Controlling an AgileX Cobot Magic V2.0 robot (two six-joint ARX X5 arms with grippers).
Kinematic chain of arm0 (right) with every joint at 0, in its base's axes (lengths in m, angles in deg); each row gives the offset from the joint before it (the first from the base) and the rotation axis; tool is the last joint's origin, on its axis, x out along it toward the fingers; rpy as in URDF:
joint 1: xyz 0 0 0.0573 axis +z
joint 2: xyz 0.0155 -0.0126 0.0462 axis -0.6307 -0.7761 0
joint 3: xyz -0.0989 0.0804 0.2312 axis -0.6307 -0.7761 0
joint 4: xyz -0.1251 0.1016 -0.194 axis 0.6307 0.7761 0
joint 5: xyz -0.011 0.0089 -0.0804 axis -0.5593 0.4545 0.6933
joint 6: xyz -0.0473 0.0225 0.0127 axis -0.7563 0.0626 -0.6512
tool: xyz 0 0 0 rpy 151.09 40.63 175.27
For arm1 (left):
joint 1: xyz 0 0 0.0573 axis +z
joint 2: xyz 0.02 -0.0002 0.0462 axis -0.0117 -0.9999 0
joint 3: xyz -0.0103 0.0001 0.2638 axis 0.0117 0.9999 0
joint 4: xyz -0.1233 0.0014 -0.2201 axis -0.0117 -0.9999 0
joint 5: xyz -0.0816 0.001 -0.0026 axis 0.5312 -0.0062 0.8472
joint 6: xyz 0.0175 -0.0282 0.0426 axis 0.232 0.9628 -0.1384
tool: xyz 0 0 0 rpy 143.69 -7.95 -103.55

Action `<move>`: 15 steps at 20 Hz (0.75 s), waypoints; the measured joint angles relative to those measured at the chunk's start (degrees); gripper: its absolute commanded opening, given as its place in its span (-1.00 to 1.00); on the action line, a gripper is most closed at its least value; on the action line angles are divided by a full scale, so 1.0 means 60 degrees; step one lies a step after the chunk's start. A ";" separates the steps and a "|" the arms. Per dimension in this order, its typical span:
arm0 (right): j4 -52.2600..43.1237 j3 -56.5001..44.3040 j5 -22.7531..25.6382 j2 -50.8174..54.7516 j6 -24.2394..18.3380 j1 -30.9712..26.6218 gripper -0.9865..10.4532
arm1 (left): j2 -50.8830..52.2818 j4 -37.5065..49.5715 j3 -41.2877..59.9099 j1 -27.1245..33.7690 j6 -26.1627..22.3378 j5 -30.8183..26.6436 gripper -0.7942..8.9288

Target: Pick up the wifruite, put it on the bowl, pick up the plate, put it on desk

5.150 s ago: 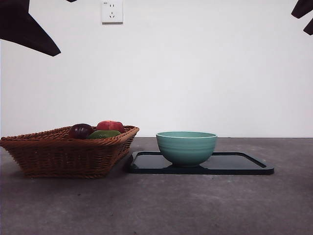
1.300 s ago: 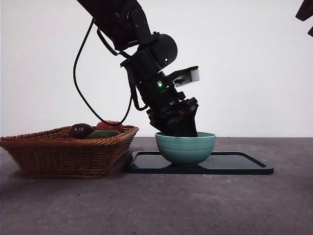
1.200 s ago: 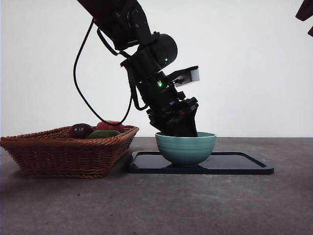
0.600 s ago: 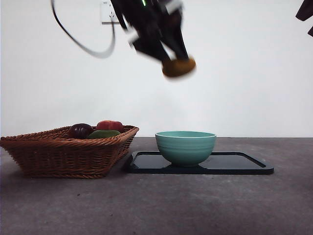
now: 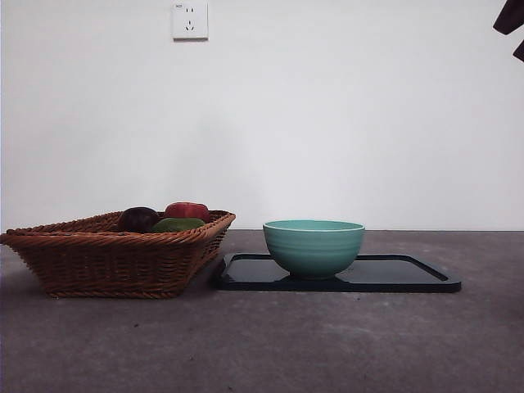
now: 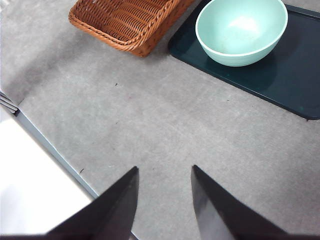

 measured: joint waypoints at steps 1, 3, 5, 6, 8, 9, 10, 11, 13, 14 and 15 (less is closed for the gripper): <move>-0.0004 0.0000 0.0000 0.0000 0.0000 0.0000 -0.53 | 0.0262 0.0051 0.0466 0.0095 0.0091 0.0000 -0.46; -0.0018 0.0000 0.0000 0.0000 -0.0004 0.0000 -0.53 | 0.0827 0.0597 0.1843 0.0251 0.0361 0.0004 -0.46; -0.0025 0.0000 0.0000 0.0000 -0.0004 0.0000 -0.53 | 0.1362 0.1515 0.3530 0.0364 0.0801 -0.0120 -0.46; -0.0025 0.0000 0.0000 0.0000 -0.0004 0.0000 -0.53 | 0.1541 0.1931 0.4237 0.0382 0.1035 -0.0350 -0.46; -0.0025 0.0000 0.0000 0.0000 -0.0007 0.0000 -0.53 | 0.1694 0.2914 0.5621 0.0390 0.1599 -0.1191 -0.46; -0.0025 0.0000 0.0000 0.0000 -0.0004 0.0000 -0.53 | 0.1690 0.3388 0.6233 0.0390 0.1865 -0.1694 -0.46; -0.0025 0.0000 0.0000 0.0000 -0.0007 0.0000 -0.53 | 0.1690 0.3770 0.6670 0.0393 0.2036 -0.2022 -0.46; -0.0025 0.0000 0.0000 0.0000 -0.0007 0.0000 -0.53 | 0.1690 0.4331 0.7147 0.0397 0.2208 -0.2393 -0.46; -0.0025 0.0000 0.0000 0.0000 -0.0007 0.0000 -0.53 | 0.1672 0.5384 0.7956 0.0386 0.2565 -0.2728 -0.46; -0.0025 0.0000 0.0000 0.0000 -0.0007 0.0000 -0.53 | 0.1632 0.5792 0.8295 0.0375 0.2699 -0.2816 -0.46; -0.0029 0.0000 0.0000 0.0000 -0.0007 0.0000 -0.53 | 0.1534 0.6229 0.8666 0.0375 0.2841 -0.2911 -0.46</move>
